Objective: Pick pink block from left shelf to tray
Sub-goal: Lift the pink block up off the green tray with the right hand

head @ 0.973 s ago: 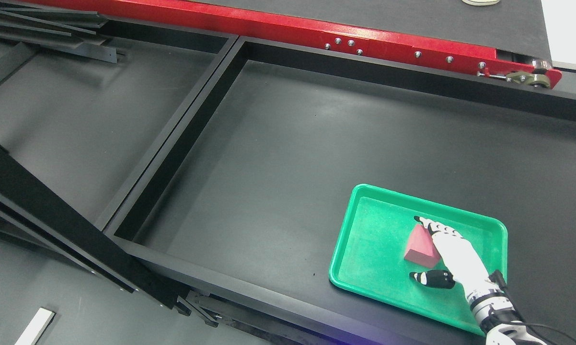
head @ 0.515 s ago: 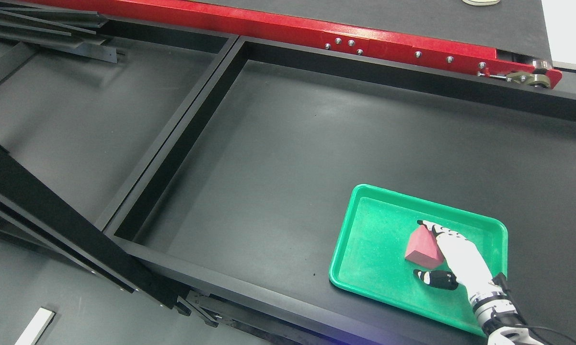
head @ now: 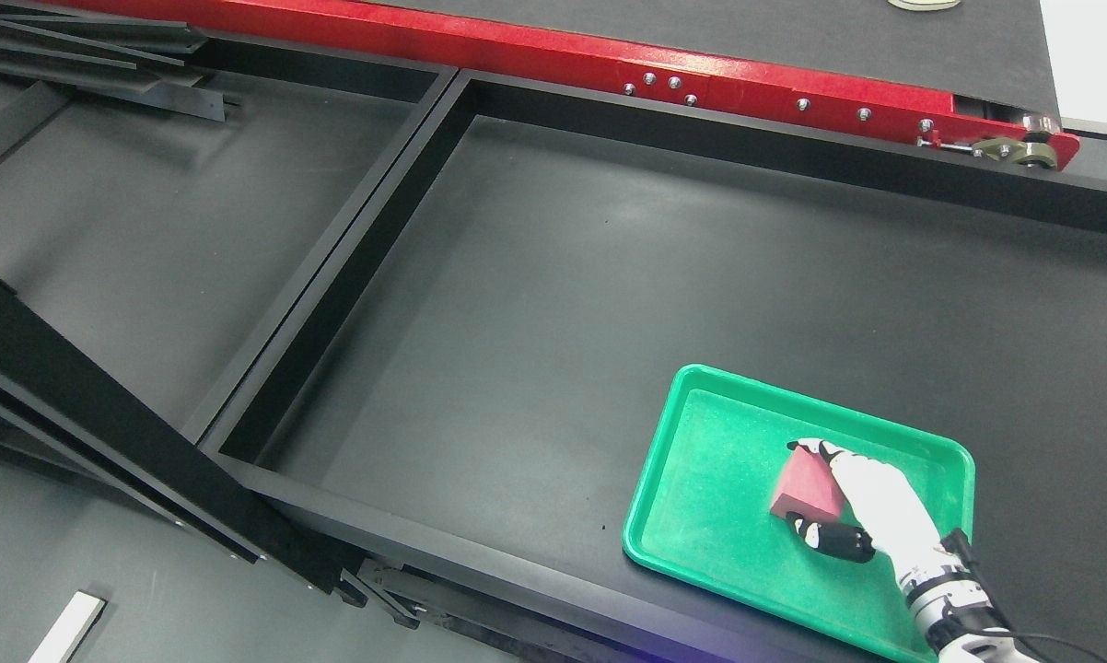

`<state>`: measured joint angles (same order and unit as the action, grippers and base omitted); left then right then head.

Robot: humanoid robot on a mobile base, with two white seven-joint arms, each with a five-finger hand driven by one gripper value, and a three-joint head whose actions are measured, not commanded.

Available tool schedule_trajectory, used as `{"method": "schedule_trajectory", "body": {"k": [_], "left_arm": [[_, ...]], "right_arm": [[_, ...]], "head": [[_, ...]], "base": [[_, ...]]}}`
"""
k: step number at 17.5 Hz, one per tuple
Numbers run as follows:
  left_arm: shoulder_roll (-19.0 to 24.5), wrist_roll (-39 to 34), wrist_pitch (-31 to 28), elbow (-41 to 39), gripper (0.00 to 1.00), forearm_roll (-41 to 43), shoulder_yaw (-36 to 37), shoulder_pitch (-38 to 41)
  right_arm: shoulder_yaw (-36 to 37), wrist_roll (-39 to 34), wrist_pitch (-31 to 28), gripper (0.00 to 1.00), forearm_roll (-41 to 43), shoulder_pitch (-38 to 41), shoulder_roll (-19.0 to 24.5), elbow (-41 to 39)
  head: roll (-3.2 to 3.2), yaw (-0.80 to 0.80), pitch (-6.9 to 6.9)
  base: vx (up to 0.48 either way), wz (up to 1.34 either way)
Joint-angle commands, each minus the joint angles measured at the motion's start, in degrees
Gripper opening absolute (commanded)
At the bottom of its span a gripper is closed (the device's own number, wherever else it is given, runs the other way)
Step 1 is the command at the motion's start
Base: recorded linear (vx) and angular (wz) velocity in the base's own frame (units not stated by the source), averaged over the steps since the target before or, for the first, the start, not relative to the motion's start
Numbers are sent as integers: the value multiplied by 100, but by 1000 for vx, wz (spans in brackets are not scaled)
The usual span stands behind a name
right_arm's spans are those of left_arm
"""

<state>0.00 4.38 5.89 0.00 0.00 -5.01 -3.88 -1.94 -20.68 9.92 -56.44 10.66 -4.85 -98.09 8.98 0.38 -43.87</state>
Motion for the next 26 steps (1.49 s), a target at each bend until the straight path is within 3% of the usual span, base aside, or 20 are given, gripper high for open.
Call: {"method": "schedule_trajectory", "body": {"k": [1, 7, 14, 26], "left_arm": [[100, 1, 0, -100, 100, -44, 0, 1], [100, 1, 0, -100, 100, -44, 0, 1], [100, 1, 0, -100, 100, -44, 0, 1], [100, 1, 0, -100, 100, -44, 0, 1]], "right_arm": [[246, 538, 97, 0, 176, -64, 10, -18], [642, 741, 616, 1, 897, -46, 2, -62], [695, 1461, 616, 1, 915, -20, 80, -62], [792, 1918, 599, 0, 915, -2, 133, -62]], "head": [[0, 0, 0], [0, 0, 0], [0, 0, 0], [0, 0, 0]], "base": [[0, 0], [0, 0], [0, 0], [0, 0]]}}
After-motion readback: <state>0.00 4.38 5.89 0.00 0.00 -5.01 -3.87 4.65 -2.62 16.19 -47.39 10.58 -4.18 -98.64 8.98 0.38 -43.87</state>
